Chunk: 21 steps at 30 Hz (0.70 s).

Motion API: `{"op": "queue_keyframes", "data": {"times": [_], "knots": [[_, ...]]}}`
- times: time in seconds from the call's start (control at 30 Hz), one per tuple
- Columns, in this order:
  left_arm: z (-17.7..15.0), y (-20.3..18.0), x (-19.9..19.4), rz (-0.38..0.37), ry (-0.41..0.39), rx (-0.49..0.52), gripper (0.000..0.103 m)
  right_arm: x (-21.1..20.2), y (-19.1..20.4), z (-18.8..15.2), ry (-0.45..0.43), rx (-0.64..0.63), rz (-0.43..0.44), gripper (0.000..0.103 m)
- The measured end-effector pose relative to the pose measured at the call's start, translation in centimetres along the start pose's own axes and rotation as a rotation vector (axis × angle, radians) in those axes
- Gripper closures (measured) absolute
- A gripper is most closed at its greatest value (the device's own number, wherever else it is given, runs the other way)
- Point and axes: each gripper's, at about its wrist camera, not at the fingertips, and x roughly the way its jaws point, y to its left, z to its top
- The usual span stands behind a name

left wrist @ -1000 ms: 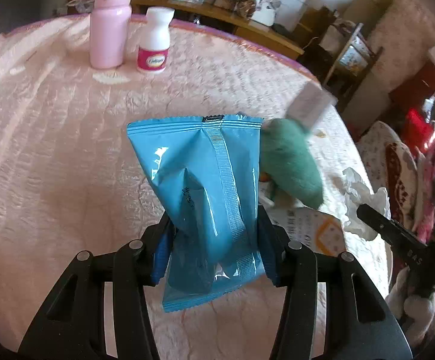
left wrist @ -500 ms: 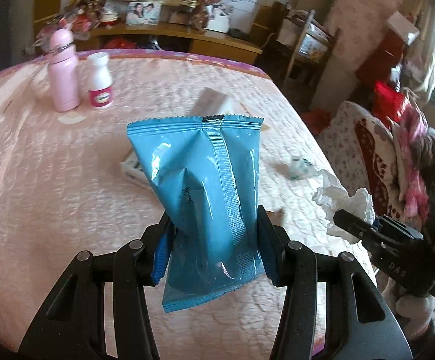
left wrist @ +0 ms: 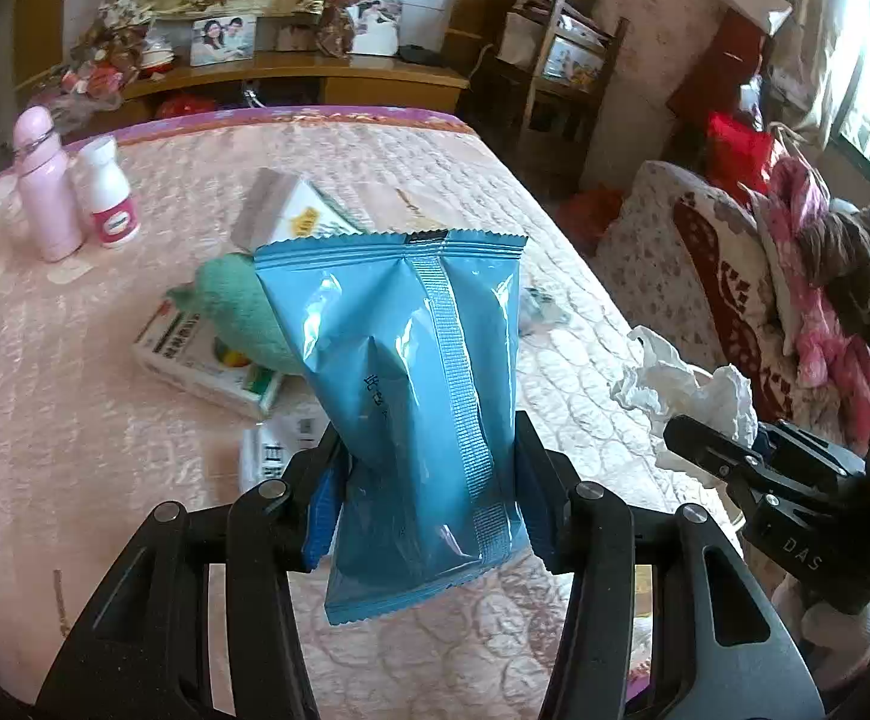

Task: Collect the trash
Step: 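Carry the crumpled tissue and blue pack over the white bucket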

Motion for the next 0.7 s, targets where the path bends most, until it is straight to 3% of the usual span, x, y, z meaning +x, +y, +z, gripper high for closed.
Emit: {"op": "queue_keyframes", "data": {"times": [0.3, 0.7], "knots": [[0.1, -3.6, 1.9, -0.072, 0.03, 0.05, 0.054, -1.8, -2.8, -1.0, -0.011, 0.047, -0.077, 0.078], [0.5, -11.3, 4.4, -0.173, 0.056, 0.152, 0.054, -4.8, -8.2, -2.8, -0.009, 0.107, -0.208, 0.078]]}}
